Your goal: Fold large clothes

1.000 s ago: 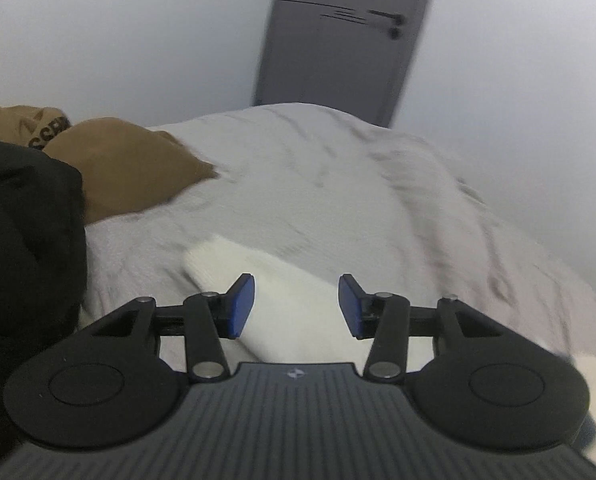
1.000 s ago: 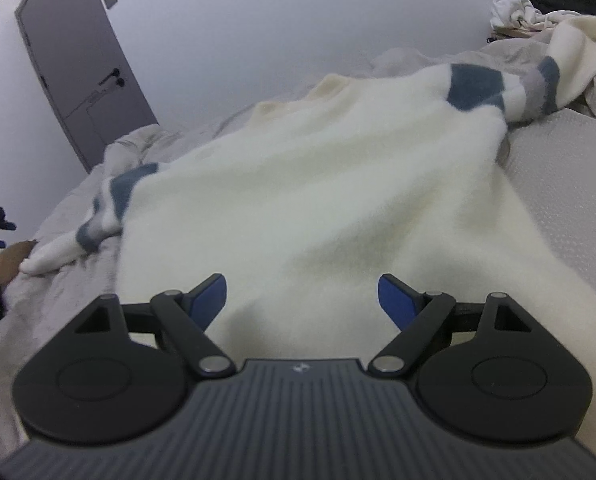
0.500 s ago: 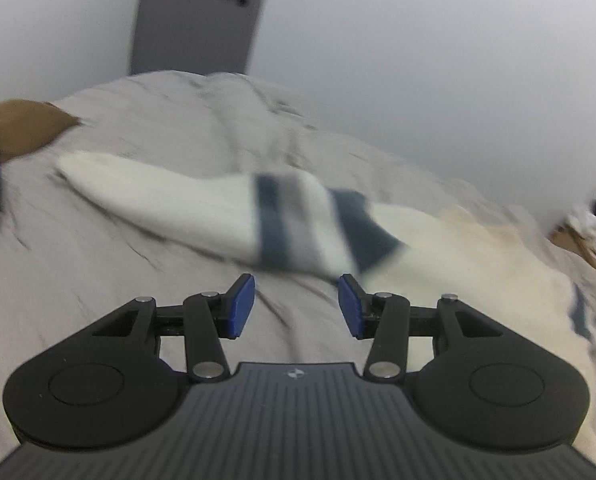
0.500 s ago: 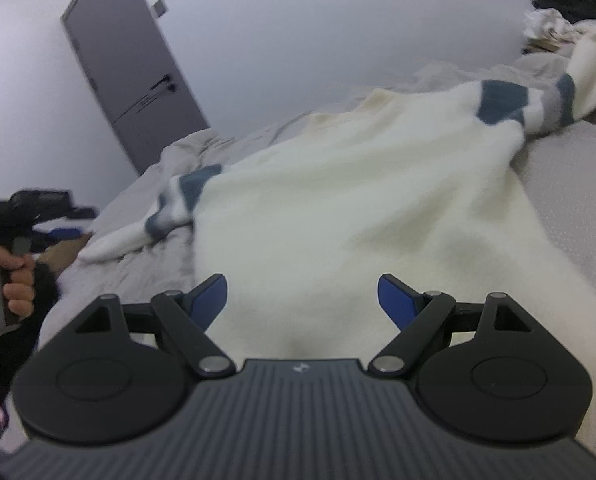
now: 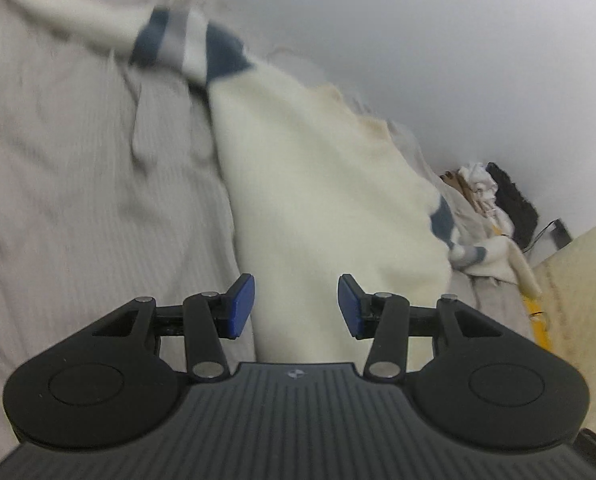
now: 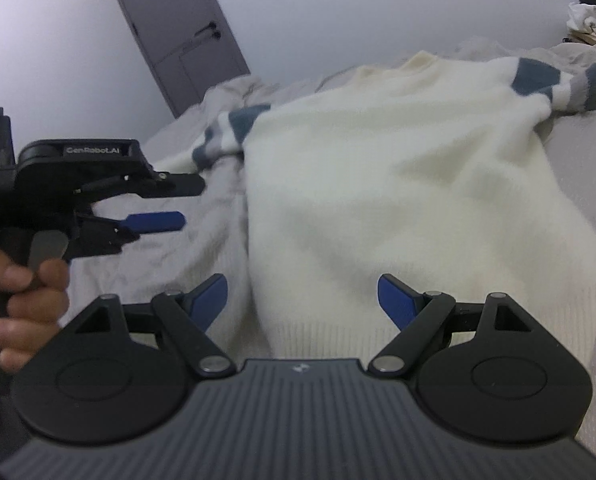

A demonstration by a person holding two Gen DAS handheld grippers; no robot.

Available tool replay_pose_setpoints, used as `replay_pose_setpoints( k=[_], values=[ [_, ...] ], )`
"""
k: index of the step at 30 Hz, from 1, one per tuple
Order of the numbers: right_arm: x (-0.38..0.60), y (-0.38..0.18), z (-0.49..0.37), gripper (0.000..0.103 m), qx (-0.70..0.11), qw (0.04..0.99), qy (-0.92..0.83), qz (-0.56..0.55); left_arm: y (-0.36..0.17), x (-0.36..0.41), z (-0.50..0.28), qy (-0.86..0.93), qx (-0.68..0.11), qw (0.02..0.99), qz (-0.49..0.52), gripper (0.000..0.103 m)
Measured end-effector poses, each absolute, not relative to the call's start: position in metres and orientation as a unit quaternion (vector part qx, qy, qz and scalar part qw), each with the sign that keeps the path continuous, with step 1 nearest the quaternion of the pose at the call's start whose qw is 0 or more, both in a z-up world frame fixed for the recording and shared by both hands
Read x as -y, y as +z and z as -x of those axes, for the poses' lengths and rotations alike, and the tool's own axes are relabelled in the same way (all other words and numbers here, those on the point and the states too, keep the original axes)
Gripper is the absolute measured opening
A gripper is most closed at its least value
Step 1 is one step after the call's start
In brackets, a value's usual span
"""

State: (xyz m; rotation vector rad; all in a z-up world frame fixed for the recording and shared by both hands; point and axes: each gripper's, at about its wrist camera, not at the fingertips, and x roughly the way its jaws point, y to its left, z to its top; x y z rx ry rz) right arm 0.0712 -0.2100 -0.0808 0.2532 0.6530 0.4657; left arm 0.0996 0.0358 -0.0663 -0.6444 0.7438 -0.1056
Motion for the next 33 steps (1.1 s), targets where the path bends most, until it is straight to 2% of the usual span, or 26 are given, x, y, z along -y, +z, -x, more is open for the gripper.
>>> replay_pose_setpoints(
  k=[10,12,14,16,19,20,21,27,33],
  values=[
    [0.182,-0.095,-0.076,0.079,-0.356,0.899,0.248,-0.065,-0.109,-0.061,-0.105,-0.071,-0.362,0.845,0.388,0.052],
    [0.171,-0.1,-0.08,0.071,-0.363,0.897,0.251,-0.039,-0.11,-0.063,-0.107,-0.07,-0.353,0.85,0.385,0.052],
    [0.162,-0.105,-0.082,0.069,-0.369,0.894,0.252,-0.01,-0.111,-0.065,-0.107,-0.068,-0.347,0.856,0.378,0.052],
    [0.146,-0.111,-0.08,0.062,-0.371,0.895,0.238,0.061,-0.11,-0.067,-0.11,-0.069,-0.34,0.861,0.373,0.052],
    [0.129,-0.121,-0.078,0.041,-0.369,0.893,0.216,0.144,-0.112,-0.074,-0.114,-0.07,-0.331,0.858,0.386,0.051],
    [0.128,-0.122,-0.078,0.03,-0.365,0.894,0.209,0.156,-0.113,-0.076,-0.114,-0.072,-0.327,0.856,0.394,0.051],
    [0.13,-0.12,-0.08,0.022,-0.362,0.896,0.203,0.158,-0.114,-0.078,-0.115,-0.072,-0.323,0.854,0.401,0.051],
    [0.193,-0.087,-0.109,0.016,-0.385,0.895,0.214,-0.075,-0.119,-0.083,-0.114,-0.104,-0.307,0.839,0.438,0.051],
    [0.25,-0.076,-0.151,0.013,-0.408,0.864,0.208,-0.209,-0.126,-0.068,-0.118,-0.157,-0.308,0.817,0.462,0.051]
  ],
)
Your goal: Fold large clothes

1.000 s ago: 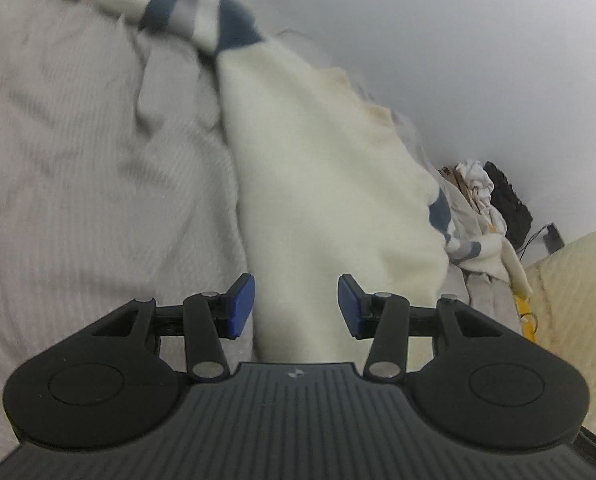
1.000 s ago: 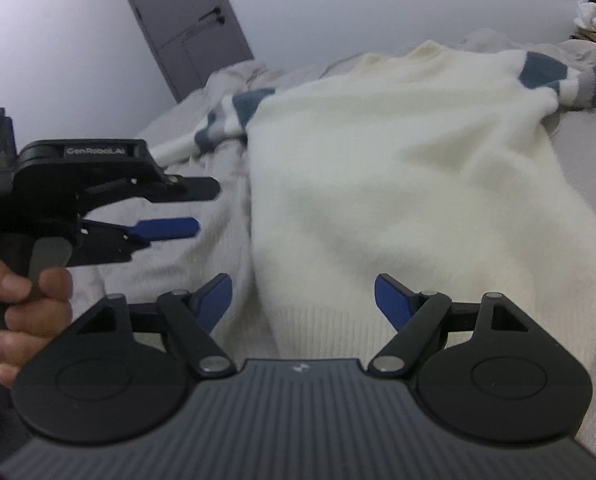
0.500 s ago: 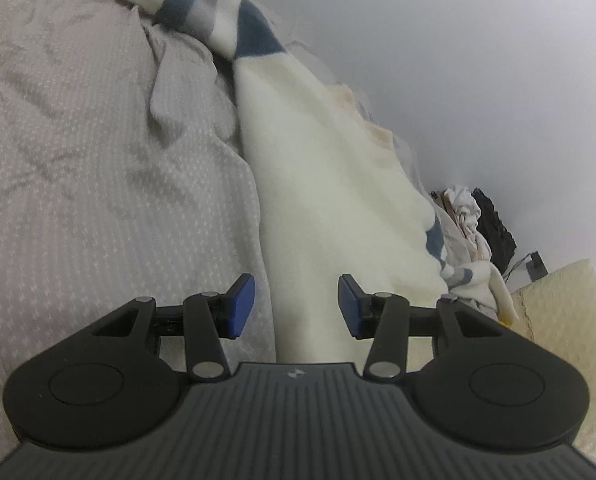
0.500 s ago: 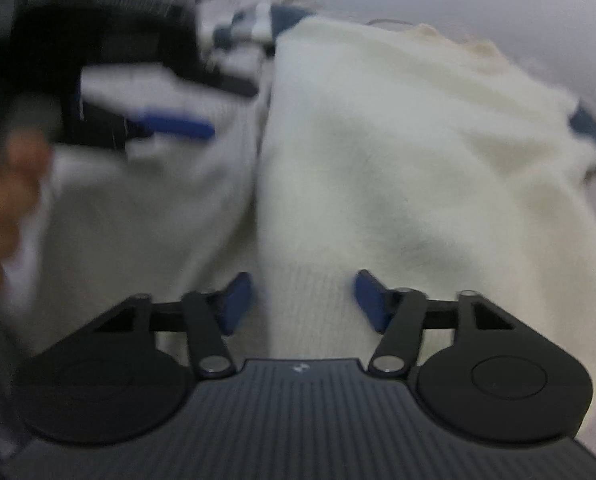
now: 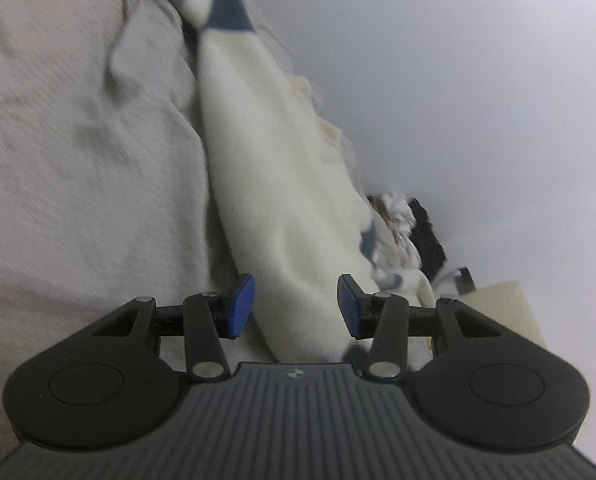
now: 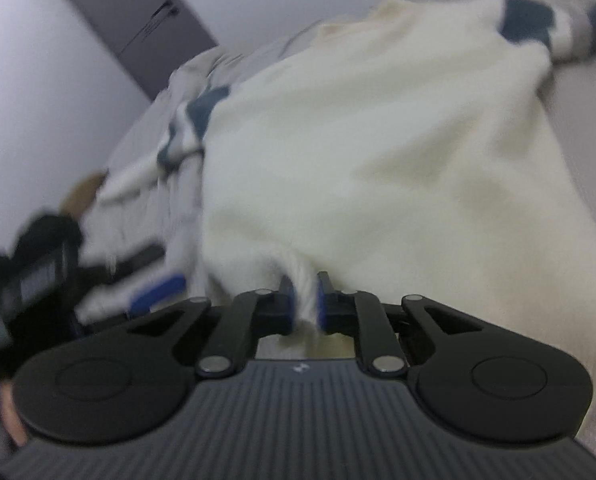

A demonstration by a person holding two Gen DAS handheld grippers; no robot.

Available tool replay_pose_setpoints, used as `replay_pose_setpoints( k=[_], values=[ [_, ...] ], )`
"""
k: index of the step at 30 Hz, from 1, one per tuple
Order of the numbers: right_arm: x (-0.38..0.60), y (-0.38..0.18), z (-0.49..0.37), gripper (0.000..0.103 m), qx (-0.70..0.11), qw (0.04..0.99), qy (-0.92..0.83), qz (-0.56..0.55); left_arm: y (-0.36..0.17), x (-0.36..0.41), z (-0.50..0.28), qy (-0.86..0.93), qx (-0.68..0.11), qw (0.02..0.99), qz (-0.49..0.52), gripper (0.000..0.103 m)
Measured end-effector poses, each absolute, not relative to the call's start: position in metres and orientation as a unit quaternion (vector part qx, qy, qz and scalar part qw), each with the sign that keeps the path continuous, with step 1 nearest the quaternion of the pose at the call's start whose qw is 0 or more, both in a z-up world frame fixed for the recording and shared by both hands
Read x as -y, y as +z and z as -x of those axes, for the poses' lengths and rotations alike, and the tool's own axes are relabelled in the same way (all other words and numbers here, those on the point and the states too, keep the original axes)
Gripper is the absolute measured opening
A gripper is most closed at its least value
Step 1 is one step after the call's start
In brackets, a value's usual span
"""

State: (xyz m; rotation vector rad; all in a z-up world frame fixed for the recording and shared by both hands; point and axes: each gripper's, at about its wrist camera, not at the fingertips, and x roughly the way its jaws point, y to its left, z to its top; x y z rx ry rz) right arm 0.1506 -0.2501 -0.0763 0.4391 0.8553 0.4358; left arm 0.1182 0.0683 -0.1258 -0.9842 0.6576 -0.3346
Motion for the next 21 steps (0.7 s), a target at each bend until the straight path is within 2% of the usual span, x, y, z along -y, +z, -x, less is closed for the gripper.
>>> replay_pose_setpoints(
  k=[6,10,16,21],
  values=[
    [0.293,-0.095,-0.182,0.011,-0.429,0.829,0.193,-0.303,-0.134,-0.042,-0.13,-0.189,-0.319,0.816,0.444,0.051],
    [0.313,-0.125,-0.19,0.011,-0.448,0.785,0.183,-0.388,-0.157,-0.023,-0.146,-0.198,-0.331,0.785,0.484,0.052],
    [0.319,-0.14,-0.196,0.011,-0.449,0.777,0.157,-0.413,-0.186,0.005,-0.166,-0.193,-0.367,0.77,0.484,0.053],
    [0.331,-0.14,-0.19,0.013,-0.435,0.763,0.163,-0.449,-0.193,0.012,-0.175,-0.205,-0.359,0.76,0.502,0.06]
  ],
)
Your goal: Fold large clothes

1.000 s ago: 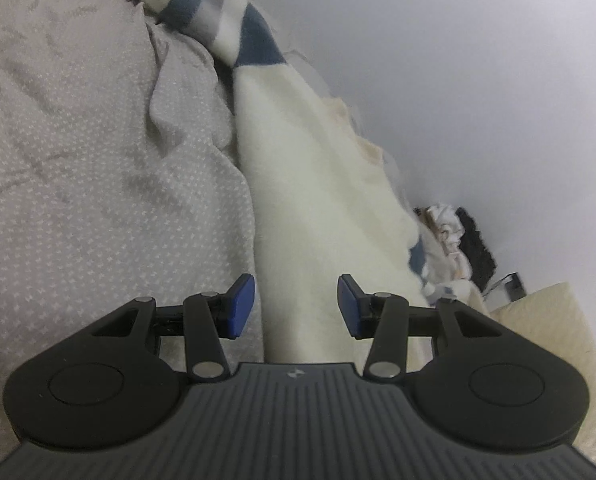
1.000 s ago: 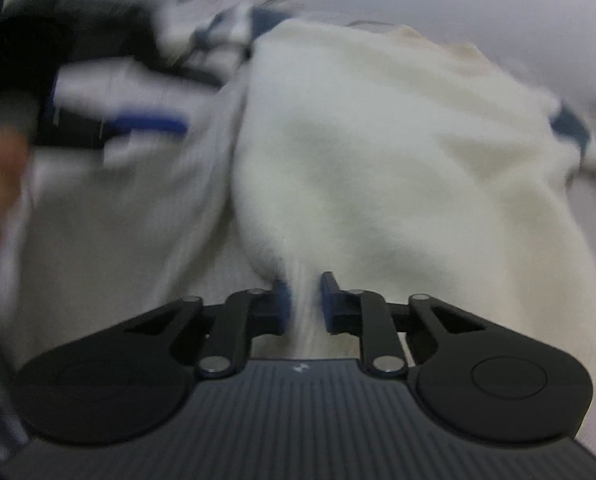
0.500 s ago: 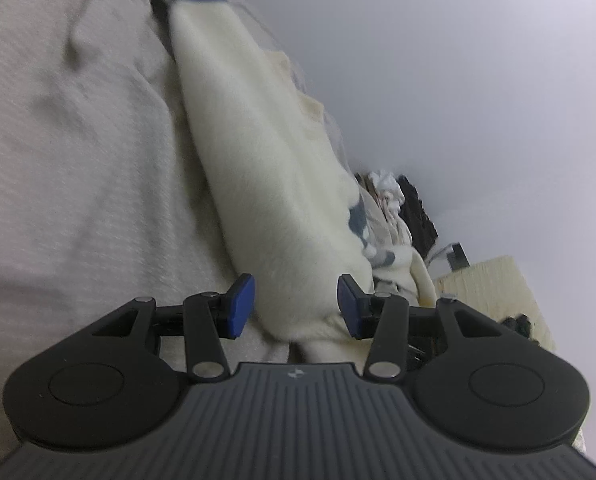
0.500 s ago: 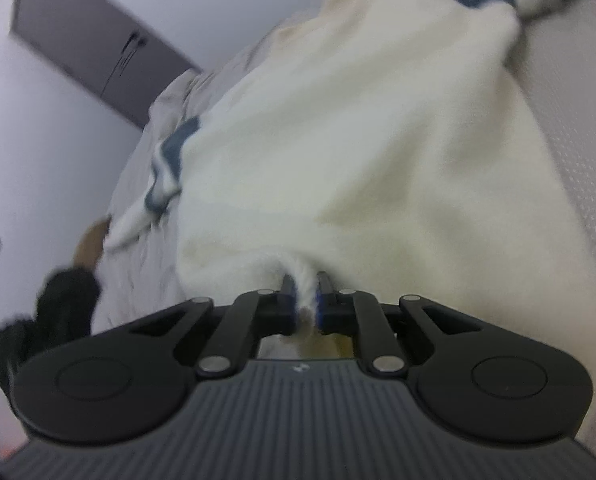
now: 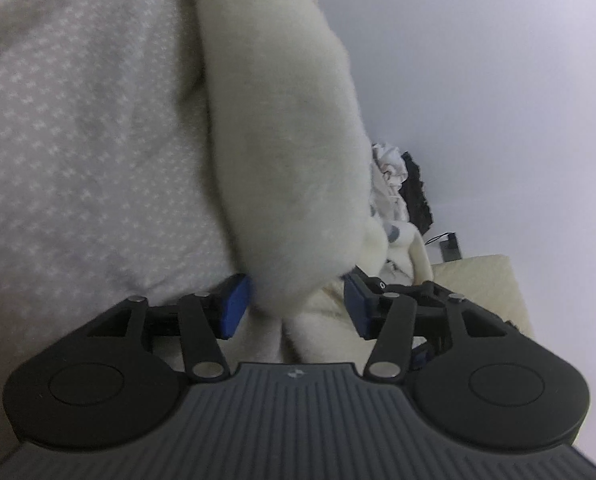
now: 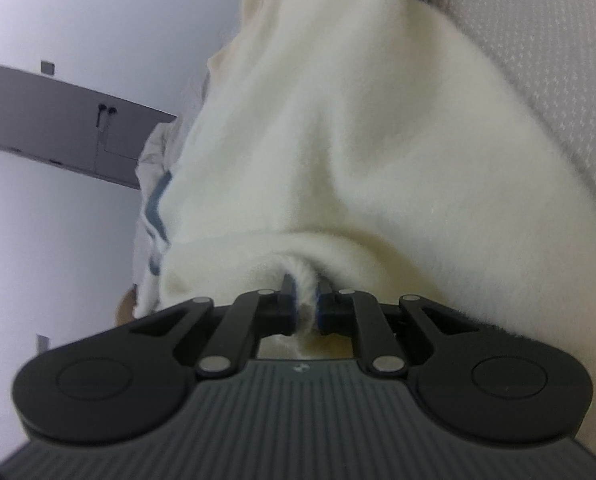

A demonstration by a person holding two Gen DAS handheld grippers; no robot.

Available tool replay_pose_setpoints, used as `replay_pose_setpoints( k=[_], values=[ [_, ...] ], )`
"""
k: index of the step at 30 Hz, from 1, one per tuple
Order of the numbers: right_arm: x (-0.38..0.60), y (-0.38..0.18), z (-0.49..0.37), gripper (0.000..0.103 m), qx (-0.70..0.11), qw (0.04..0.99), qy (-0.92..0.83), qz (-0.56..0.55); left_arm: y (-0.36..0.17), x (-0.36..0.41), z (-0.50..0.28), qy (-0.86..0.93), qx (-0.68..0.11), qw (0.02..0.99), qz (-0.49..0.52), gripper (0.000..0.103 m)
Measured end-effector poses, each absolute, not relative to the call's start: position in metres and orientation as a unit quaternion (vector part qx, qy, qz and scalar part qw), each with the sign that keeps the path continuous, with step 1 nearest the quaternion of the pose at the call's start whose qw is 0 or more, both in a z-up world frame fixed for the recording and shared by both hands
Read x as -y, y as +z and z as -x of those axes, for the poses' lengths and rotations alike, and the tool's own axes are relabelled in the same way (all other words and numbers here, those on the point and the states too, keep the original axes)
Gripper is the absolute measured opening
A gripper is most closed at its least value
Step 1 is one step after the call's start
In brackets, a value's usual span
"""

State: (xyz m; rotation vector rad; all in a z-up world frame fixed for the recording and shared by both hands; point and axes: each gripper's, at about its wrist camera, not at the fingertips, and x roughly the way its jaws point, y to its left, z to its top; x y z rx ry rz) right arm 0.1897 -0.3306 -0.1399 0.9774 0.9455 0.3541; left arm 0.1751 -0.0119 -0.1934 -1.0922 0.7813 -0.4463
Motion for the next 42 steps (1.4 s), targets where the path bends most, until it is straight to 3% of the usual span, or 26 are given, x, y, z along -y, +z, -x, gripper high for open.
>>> replay_pose_setpoints(
  k=[6,8,11,14,20,28,37,42],
  values=[
    [0.329,-0.129,-0.179,0.014,-0.406,0.773,0.171,-0.456,-0.197,0.028,-0.181,-0.21,-0.353,0.769,0.49,0.056],
    [0.322,-0.126,-0.177,0.014,-0.401,0.781,0.172,-0.447,-0.196,0.032,-0.182,-0.205,-0.357,0.773,0.483,0.036],
    [0.318,-0.123,-0.174,0.014,-0.398,0.784,0.18,-0.44,-0.192,0.029,-0.18,-0.204,-0.351,0.768,0.495,0.024],
    [0.317,-0.117,-0.176,0.015,-0.392,0.784,0.192,-0.442,-0.173,0.021,-0.167,-0.208,-0.322,0.778,0.498,0.02],
    [0.303,-0.1,-0.162,0.027,-0.377,0.789,0.246,-0.418,-0.137,-0.013,-0.132,-0.196,-0.276,0.796,0.503,0.016],
    [0.275,-0.079,-0.133,0.03,-0.37,0.786,0.335,-0.366,-0.113,-0.056,-0.092,-0.15,-0.247,0.805,0.518,0.015],
    [0.221,-0.113,-0.135,0.03,-0.471,0.799,0.292,-0.234,-0.149,-0.074,-0.075,-0.096,-0.341,0.779,0.517,0.016],
    [0.21,-0.126,-0.143,0.028,-0.491,0.806,0.263,-0.199,-0.157,-0.061,-0.086,-0.08,-0.374,0.791,0.478,0.043]
  ],
)
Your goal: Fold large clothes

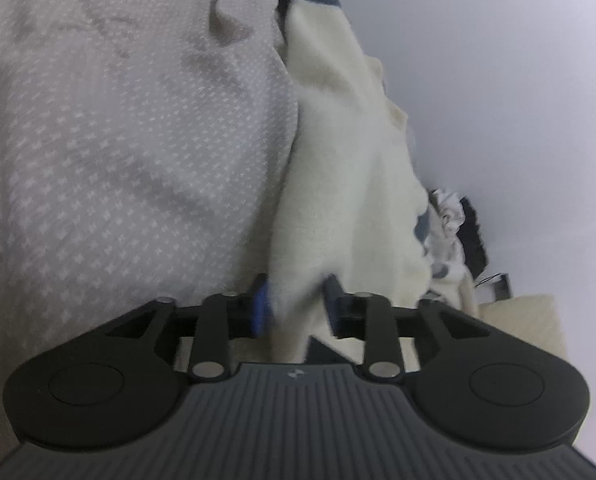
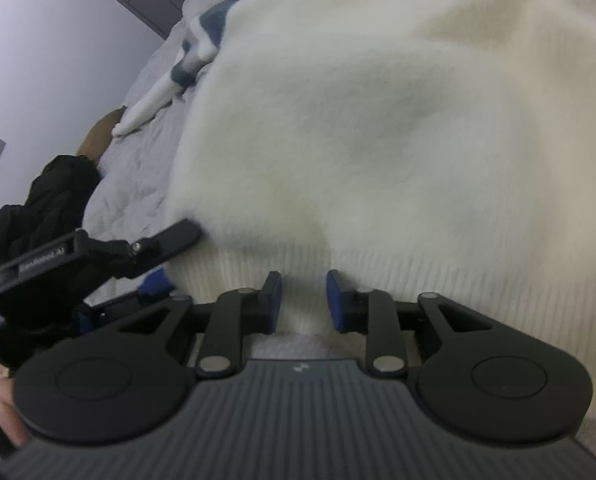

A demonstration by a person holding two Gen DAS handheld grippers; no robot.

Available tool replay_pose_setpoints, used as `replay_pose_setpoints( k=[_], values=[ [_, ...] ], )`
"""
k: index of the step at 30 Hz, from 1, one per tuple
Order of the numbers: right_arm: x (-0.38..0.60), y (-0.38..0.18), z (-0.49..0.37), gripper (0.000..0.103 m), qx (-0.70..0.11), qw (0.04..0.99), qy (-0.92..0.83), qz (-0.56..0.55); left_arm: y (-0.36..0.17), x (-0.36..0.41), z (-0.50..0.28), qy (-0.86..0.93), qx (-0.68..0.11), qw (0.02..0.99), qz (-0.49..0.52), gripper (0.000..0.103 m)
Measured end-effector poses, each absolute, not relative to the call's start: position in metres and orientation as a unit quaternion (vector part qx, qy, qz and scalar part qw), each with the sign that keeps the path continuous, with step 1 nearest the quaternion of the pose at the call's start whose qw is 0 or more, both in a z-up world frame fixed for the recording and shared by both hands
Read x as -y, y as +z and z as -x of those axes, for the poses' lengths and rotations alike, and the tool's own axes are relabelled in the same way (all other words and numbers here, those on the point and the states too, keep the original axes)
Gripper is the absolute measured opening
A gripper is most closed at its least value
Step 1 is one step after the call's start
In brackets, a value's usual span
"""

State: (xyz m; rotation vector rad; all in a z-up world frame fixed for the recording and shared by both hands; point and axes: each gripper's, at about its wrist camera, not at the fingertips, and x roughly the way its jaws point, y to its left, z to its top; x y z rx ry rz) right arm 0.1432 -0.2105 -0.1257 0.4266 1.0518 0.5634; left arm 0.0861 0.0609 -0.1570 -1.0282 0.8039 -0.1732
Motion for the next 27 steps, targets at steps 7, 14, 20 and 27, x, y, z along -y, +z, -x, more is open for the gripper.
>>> replay_pose_setpoints(
  k=[7,14,20,27],
  values=[
    [0.234,-0.107,-0.144,0.03,-0.454,0.828,0.248,-0.217,-0.161,-0.037,-0.104,-0.075,-0.393,0.818,0.413,0.059],
    [0.244,-0.102,-0.145,0.03,-0.415,0.864,0.203,-0.2,-0.157,-0.039,-0.106,-0.07,-0.391,0.824,0.404,0.018],
    [0.243,-0.088,-0.135,0.03,-0.377,0.89,0.193,-0.166,-0.105,-0.057,-0.078,-0.107,-0.336,0.844,0.405,0.013],
    [0.243,-0.067,-0.105,0.03,-0.347,0.903,0.21,-0.14,-0.07,-0.075,-0.036,-0.121,-0.306,0.845,0.423,0.006]
  ],
)
